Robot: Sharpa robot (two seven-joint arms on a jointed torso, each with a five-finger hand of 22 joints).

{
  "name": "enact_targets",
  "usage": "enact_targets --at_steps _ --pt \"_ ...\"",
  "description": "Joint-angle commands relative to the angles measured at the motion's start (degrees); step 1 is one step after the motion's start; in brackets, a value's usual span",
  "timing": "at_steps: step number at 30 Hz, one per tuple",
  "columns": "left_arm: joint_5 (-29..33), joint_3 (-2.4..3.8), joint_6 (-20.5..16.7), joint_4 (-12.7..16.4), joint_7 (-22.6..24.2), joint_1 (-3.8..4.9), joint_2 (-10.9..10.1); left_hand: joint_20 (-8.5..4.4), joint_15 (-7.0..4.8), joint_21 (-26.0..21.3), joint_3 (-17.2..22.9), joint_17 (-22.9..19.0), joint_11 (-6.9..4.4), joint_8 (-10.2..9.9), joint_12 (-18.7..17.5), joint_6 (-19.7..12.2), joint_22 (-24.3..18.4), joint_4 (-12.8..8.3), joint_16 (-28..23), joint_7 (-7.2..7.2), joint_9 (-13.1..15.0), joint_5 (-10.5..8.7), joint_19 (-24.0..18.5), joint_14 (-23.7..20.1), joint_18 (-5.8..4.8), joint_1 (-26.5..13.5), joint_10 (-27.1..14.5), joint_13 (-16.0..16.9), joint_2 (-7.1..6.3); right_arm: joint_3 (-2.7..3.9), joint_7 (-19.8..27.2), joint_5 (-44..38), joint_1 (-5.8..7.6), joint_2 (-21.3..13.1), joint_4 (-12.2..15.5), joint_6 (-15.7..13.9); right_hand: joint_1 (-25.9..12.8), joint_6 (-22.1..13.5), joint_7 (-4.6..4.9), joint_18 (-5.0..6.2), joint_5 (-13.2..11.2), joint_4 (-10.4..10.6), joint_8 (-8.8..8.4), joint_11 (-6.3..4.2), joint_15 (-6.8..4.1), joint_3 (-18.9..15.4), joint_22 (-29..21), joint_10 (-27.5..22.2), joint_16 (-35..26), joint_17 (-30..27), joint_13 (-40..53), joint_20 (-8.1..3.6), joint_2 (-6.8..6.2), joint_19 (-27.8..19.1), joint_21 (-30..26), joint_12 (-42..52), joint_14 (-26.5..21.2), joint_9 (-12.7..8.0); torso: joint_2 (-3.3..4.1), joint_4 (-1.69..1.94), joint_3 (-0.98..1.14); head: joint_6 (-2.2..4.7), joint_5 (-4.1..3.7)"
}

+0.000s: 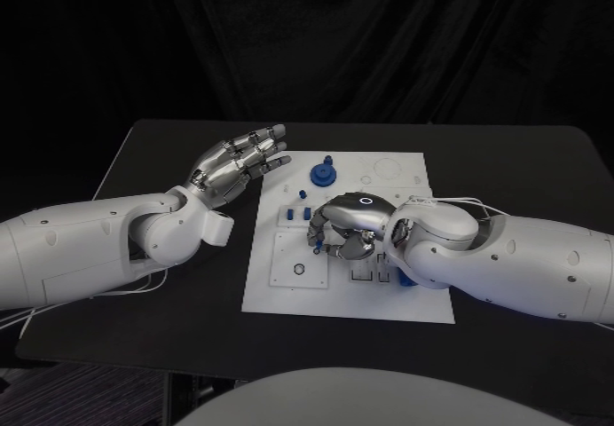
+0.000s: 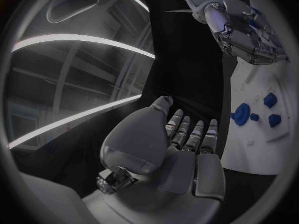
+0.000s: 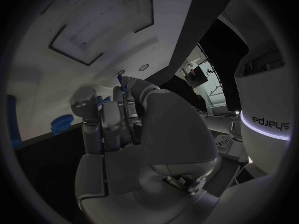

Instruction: Assemble the parts on the task board

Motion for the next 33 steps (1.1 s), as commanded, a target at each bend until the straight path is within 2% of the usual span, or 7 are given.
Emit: enact_targets --at_steps 1,27,29,33 --pt "0.2 0.05 0.9 0.0 1.7 -0.12 0.1 0.00 0.17 0.3 0.3 0.1 0.09 0.2 0.4 0.0 0.1 0.0 0.2 0.29 0.1 0.16 0.5 0.0 0.38 -0.5 0.2 0.1 -0.15 0.03 -0.9 -0.3 -0.22 0.1 0.3 0.6 -0.1 -0.3 0.05 0.00 0.0 0.1 -0.40 0.00 0.17 0.2 5.6 0.1 0.1 -0.1 0.0 -0.01 0.21 0.1 -0.3 0.1 0.3 0.1 0.00 0.02 -0.05 0.01 0.03" --pt "0.2 0.05 1.0 -0.1 1.6 -0.20 0.2 0.01 0.20 0.3 0.6 0.1 0.25 0.3 0.6 0.3 0.2 -0.1 0.4 0.52 0.1 0.14 0.7 0.0 0.35 -0.7 0.3 0.1 -0.25 0.03 -2.4 -0.3 -1.14 0.8 -0.8 2.4 0.1 -0.4 0.21 0.36 0.3 -0.4 -0.66 0.27 0.34 0.4 5.1 -0.4 -0.5 -1.3 -0.3 0.07 0.02 -0.8 -2.1 -0.5 -0.4 0.3 -0.02 -0.02 -0.03 0.01 0.26" --pt "0.2 0.05 1.0 -0.1 1.5 -0.22 0.2 0.01 0.21 0.3 0.6 0.1 0.25 0.3 0.7 0.3 0.3 -0.1 0.4 0.54 0.1 0.14 0.7 0.0 0.35 -0.7 0.3 0.1 -0.26 0.03 -2.7 -0.3 -1.19 0.9 -0.9 2.9 0.1 -0.6 0.31 0.43 0.3 -0.4 -0.82 0.41 0.46 0.4 5.0 -0.7 -0.7 -1.6 -0.3 0.14 -0.08 -1.1 -2.6 -0.7 -0.7 0.3 -0.02 0.00 -0.02 0.01 0.16" --pt "0.2 0.05 1.1 -0.2 1.5 -0.26 0.2 0.01 0.21 0.3 0.6 0.1 0.26 0.3 0.7 0.3 0.4 -0.1 0.4 0.55 0.1 0.14 0.8 0.1 0.35 -0.8 0.3 0.1 -0.26 0.03 -3.1 -0.3 -1.30 0.9 -1.0 3.7 -0.2 -2.2 1.09 0.92 0.3 -0.7 -2.39 1.49 1.36 0.6 4.2 -3.9 -1.7 -3.8 -0.5 0.77 -0.54 -3.1 -5.7 -1.4 -2.5 -0.2 -0.03 -0.01 -0.02 0.01 0.24"
